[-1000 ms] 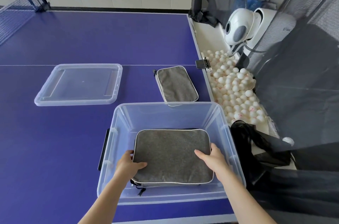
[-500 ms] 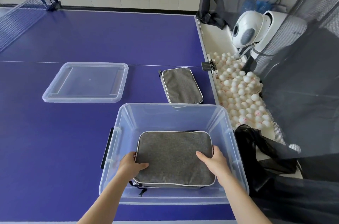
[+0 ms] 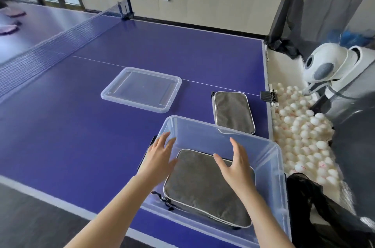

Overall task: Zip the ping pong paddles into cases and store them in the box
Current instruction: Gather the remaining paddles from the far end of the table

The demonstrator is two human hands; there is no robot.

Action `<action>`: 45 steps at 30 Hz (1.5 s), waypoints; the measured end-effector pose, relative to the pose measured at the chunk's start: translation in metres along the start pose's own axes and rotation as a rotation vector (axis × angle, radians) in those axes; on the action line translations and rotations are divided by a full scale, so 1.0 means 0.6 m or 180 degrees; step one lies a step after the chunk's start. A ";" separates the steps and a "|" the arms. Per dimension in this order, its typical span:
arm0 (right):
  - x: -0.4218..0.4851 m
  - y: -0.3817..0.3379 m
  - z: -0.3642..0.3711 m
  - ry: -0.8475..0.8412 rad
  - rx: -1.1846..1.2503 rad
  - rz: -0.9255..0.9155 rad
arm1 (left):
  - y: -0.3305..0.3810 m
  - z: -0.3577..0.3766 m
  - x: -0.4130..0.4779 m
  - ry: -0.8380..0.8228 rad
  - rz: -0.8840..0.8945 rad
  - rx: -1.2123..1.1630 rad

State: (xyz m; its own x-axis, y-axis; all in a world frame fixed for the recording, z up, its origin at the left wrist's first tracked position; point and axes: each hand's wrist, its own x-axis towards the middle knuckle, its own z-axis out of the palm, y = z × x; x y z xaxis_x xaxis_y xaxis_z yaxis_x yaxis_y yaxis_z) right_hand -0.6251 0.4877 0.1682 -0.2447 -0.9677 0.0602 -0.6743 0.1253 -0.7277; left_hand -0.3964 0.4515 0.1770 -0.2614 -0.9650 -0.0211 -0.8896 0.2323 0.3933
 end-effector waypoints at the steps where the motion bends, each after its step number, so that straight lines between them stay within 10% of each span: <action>1: 0.010 -0.019 0.009 -0.0096 0.0080 -0.0120 | -0.010 -0.019 -0.005 0.0180 -0.0021 0.0067; 22: -0.073 -0.485 0.438 -0.1969 -0.1991 -0.2410 | -0.518 -0.206 -0.385 0.0297 -0.2580 0.0400; 45: -0.406 -0.967 1.007 -0.3182 -0.2027 -0.3930 | -1.008 -0.380 -0.723 0.0306 -0.4015 0.0164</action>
State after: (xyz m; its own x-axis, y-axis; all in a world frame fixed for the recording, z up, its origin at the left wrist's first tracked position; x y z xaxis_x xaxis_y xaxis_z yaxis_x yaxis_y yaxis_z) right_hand 0.2467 0.5190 0.1627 0.9264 -0.2687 -0.2637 -0.3250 -0.9244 -0.1997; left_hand 0.3407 0.7018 0.1581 0.8025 -0.5233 -0.2866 -0.5143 -0.8502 0.1125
